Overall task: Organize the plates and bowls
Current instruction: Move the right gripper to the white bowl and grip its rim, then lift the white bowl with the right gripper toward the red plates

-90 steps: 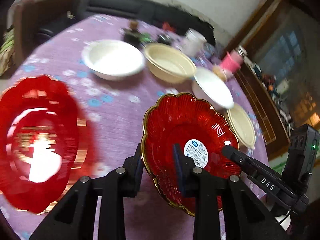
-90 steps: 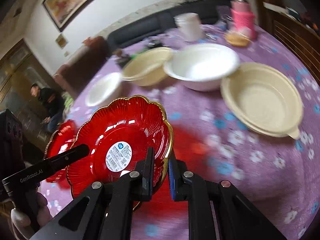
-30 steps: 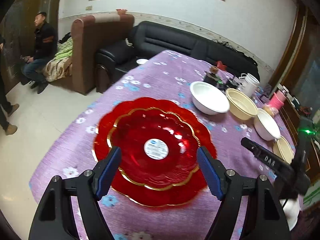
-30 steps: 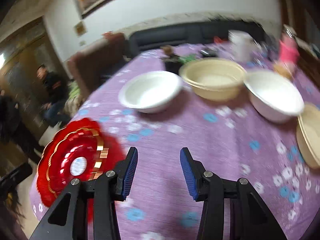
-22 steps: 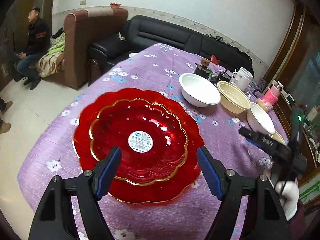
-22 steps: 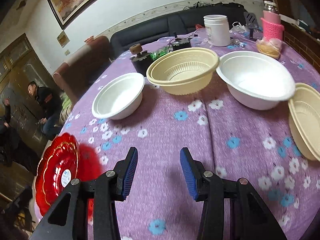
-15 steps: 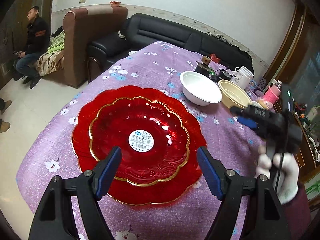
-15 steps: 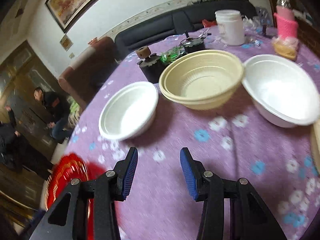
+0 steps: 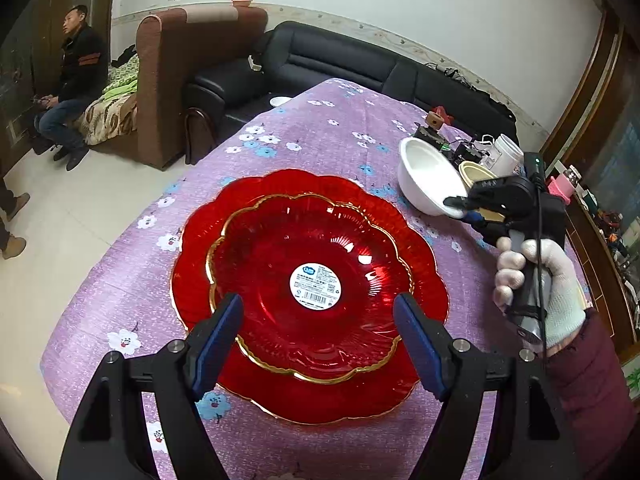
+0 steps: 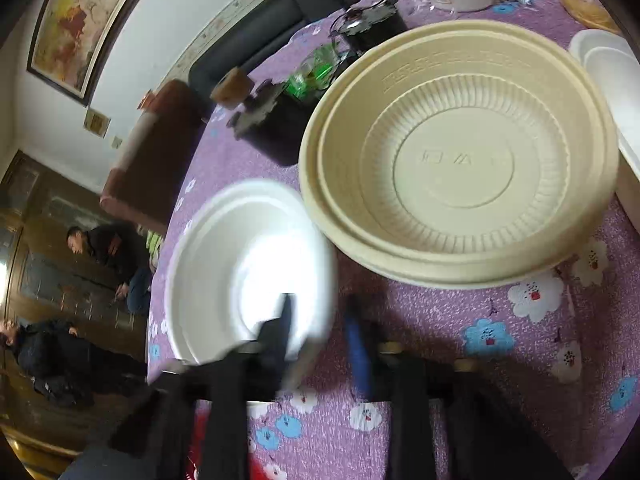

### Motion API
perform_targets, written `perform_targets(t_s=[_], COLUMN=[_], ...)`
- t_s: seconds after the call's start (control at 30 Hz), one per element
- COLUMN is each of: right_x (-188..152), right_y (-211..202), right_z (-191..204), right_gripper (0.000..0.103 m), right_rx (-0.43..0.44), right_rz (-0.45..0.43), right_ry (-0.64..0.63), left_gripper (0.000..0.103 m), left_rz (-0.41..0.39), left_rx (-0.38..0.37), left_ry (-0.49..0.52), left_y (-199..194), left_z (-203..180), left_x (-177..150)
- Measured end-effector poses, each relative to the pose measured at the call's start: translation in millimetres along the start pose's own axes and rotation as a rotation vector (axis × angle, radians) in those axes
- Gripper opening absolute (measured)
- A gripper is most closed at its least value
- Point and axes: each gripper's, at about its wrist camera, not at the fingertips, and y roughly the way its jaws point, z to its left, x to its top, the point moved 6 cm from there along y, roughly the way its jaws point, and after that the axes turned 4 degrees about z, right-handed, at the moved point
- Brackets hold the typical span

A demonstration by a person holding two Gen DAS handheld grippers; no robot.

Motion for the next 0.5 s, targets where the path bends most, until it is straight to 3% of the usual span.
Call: perform_targets(t_s=[0.2,0.5], right_x=[-18.1,-78.7], right_y=[-29.9,-96.6], right_z=[-11.3,-64.0], right_gripper=[0.011,0.011], right_rx=[0.002,0.022], right_rz=[0.011,0.137], right_ry=[-0.033,-0.074], left_gripper=[0.077,0.077], left_rz=[0.002,0.007], left_rx=[-0.024,-0.077], left_ry=[0.005,0.092], left_y=[-5.3,-16.4], left_z=[-8.0,-48.9], left_x=[-2.7,-10.7])
